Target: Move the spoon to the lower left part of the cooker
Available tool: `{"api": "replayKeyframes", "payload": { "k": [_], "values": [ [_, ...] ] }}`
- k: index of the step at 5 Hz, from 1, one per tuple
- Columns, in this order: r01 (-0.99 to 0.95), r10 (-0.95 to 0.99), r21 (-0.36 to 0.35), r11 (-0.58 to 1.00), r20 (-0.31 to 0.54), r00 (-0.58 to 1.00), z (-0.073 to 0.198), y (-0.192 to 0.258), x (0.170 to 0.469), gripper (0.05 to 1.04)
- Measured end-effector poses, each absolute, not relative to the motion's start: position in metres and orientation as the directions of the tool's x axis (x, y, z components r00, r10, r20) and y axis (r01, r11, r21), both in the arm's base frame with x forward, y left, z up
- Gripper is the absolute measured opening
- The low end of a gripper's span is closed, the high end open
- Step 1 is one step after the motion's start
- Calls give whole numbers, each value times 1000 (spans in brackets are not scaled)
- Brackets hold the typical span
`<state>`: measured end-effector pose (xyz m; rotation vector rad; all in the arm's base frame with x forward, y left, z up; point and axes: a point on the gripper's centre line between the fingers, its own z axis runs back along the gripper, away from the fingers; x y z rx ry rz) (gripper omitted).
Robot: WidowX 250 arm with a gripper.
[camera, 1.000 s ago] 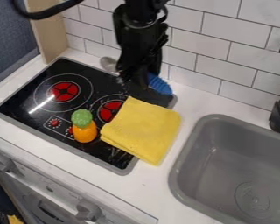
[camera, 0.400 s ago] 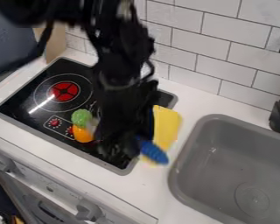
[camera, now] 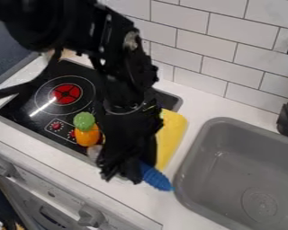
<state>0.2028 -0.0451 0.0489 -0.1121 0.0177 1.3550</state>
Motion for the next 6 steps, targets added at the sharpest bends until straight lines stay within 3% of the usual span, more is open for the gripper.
{"api": "replayKeyframes", "payload": {
  "k": [2, 5, 6],
  "values": [
    [-993, 991, -36, 115, -62, 117, 41, -19, 216, 375],
    [-999, 997, -38, -17, -79, -14, 34, 9, 258, 375],
    [-994, 992, -69, -83, -103, -75, 36, 23, 275, 375]
  ]
}}
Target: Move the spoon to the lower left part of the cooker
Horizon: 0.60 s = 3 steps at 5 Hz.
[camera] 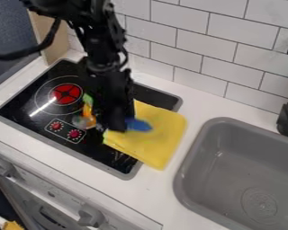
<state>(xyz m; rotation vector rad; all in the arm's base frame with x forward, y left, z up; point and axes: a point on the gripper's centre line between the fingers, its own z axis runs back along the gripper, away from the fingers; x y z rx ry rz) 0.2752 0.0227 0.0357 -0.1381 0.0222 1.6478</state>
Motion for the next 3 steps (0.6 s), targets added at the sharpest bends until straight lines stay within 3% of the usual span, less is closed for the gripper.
{"api": "replayKeyframes", "payload": {
  "k": [3],
  "values": [
    [-988, 989, -116, -98, -122, -83, 40, 30, 316, 375]
  ]
}}
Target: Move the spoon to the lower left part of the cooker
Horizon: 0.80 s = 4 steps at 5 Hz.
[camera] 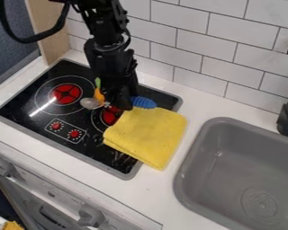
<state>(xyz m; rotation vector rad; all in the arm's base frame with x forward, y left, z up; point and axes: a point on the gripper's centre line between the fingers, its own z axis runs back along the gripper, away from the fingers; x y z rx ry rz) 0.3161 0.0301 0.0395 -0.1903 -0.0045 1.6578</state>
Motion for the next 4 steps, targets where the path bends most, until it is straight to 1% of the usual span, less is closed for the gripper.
{"api": "replayKeyframes", "payload": {
  "k": [1, 3, 4],
  "values": [
    [-988, 988, -115, -99, -125, -85, 35, 31, 326, 375],
    [-989, 996, -142, -46, -83, -35, 41, 32, 347, 375],
    [-992, 999, -119, -39, -34, -35, 39, 35, 332, 375]
  ]
}}
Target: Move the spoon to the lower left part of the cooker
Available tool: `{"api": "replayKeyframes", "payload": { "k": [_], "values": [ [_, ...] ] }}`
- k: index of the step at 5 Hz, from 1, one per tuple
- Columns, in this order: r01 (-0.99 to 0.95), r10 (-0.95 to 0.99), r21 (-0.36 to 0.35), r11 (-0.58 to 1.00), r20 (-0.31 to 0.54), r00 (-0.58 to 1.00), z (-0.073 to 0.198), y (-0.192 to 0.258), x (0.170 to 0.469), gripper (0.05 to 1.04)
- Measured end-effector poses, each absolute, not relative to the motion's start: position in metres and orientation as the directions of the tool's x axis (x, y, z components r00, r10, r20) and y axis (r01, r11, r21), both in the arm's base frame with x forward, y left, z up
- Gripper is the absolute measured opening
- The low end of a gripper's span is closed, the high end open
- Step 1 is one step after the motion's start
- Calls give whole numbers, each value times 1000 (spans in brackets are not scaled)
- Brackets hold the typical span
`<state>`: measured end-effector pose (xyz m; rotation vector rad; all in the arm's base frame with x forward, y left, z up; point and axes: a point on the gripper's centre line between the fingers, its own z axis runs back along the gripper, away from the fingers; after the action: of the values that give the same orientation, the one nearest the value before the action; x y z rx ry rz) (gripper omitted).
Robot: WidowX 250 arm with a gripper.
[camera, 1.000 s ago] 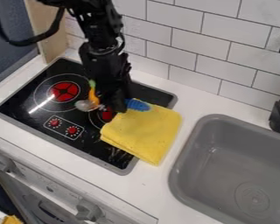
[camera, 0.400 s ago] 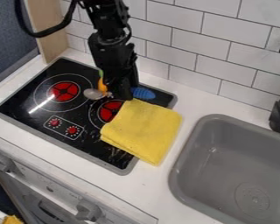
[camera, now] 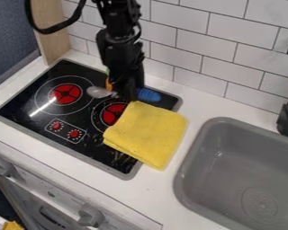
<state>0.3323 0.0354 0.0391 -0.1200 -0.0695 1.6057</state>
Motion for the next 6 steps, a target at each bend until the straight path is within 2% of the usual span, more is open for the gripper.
{"api": "replayKeyframes", "payload": {
  "k": [1, 3, 5, 6],
  "values": [
    [-990, 999, -140, -32, 13, -35, 51, 41, 313, 375],
    [-993, 986, -88, -80, 141, -92, 45, 77, 285, 375],
    [-994, 971, -56, -89, 219, -100, 25, 112, 279, 375],
    [-996, 969, -25, -81, 231, -84, 13, 120, 280, 443]
  ]
}}
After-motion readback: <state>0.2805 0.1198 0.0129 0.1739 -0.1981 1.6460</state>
